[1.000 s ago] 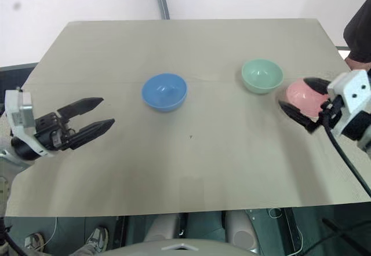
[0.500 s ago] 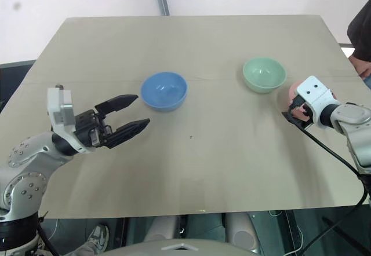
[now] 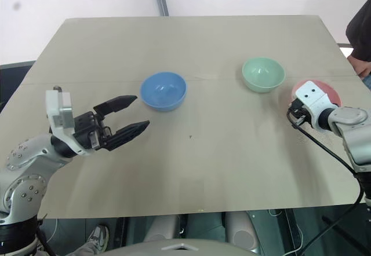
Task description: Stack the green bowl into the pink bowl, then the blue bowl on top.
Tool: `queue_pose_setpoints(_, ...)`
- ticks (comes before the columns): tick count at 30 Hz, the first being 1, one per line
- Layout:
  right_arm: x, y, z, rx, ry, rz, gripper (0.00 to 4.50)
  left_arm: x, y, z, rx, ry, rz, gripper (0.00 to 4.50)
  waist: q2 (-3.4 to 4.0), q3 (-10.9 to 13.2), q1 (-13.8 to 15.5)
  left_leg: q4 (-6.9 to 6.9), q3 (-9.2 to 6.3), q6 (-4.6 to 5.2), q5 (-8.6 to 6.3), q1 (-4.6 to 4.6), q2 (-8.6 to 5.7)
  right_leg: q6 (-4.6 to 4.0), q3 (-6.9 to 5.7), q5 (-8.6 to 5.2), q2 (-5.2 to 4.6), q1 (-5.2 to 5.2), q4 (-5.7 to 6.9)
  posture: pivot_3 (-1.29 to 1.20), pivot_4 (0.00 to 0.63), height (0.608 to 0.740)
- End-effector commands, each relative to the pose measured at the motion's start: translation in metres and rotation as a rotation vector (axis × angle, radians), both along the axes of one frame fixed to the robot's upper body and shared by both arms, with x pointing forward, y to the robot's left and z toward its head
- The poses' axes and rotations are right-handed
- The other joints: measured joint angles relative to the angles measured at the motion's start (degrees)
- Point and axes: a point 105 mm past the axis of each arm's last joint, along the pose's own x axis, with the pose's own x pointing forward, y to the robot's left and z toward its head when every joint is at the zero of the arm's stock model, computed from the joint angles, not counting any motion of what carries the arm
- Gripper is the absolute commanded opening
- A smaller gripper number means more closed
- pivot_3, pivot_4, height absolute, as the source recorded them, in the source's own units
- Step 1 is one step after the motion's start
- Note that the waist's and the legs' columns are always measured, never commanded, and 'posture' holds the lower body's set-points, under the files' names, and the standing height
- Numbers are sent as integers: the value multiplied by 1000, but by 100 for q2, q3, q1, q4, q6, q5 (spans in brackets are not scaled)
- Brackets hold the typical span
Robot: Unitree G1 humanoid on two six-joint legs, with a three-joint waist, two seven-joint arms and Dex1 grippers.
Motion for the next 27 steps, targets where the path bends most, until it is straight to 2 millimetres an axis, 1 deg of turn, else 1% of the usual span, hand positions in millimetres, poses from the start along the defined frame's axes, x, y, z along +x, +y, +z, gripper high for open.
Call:
queue_pose_setpoints(1,-10,29,23,-54,-103,221,99,0,14,3,3,-29,34,4500,1,0,-1,0,1,0,0,0,0,0,0,0,0,-1,0,0,150,740)
queue_pose_setpoints(3,-29,63,28,20,-110,421,99,0,27,-3,20,-19,49,4500,1,0,-10,-1,0,0,0,1,3,0,-1,0,3,-1,0,0,150,740)
queue_pose_setpoints(4,-43,83,31,99,-91,519,99,0,34,-7,31,-7,62,4500,2,1,-18,-2,0,1,-1,1,3,0,-3,0,5,0,0,0,150,740)
queue_pose_setpoints(6,-65,113,33,210,-43,657,99,-1,48,-12,51,11,86,4500,3,2,-25,-4,-4,1,-1,6,7,0,-1,0,12,-1,2,0,150,740)
queue_pose_setpoints(7,-73,127,33,242,-36,704,99,-1,54,-15,67,18,93,4500,3,1,-24,-4,-6,2,-1,6,8,0,-2,0,12,0,2,0,150,740)
queue_pose_setpoints(10,-88,171,27,256,-59,865,99,-5,73,-24,102,42,104,4500,0,0,-10,1,-30,2,-1,10,8,0,-9,0,8,9,3,0,150,740)
queue_pose_setpoints(12,-94,191,21,275,-40,939,99,-6,80,-24,106,45,98,4500,-2,-1,8,4,-39,2,-2,11,4,0,-14,0,4,12,2,0,150,740)
queue_pose_setpoints(14,-96,206,17,273,-37,1004,99,-6,83,-21,106,39,83,4500,-2,0,26,6,-50,2,-1,8,1,0,-24,0,0,12,2,0,150,740)
queue_pose_setpoints(17,-92,222,13,268,-28,1057,99,-9,81,-17,116,30,35,4500,-2,-1,9,6,-55,-6,3,6,0,0,-28,0,-1,10,1,0,150,740)
queue_pose_setpoints(19,-86,224,8,255,-24,1061,99,-11,76,-16,122,21,9,4500,-2,-1,9,5,-56,-17,9,6,0,0,-29,0,-1,10,0,0,150,740)
queue_pose_setpoints(22,-79,219,-3,195,-13,1060,99,-14,67,-13,122,11,-16,4500,-3,-1,8,4,-58,-17,9,2,0,0,-30,0,-2,9,-3,0,150,740)
queue_pose_setpoints(27,-74,207,-6,168,3,1035,99,-18,63,-9,112,3,-18,4500,-2,-1,-7,4,-58,-16,9,2,3,0,-29,0,-1,4,2,0,150,740)
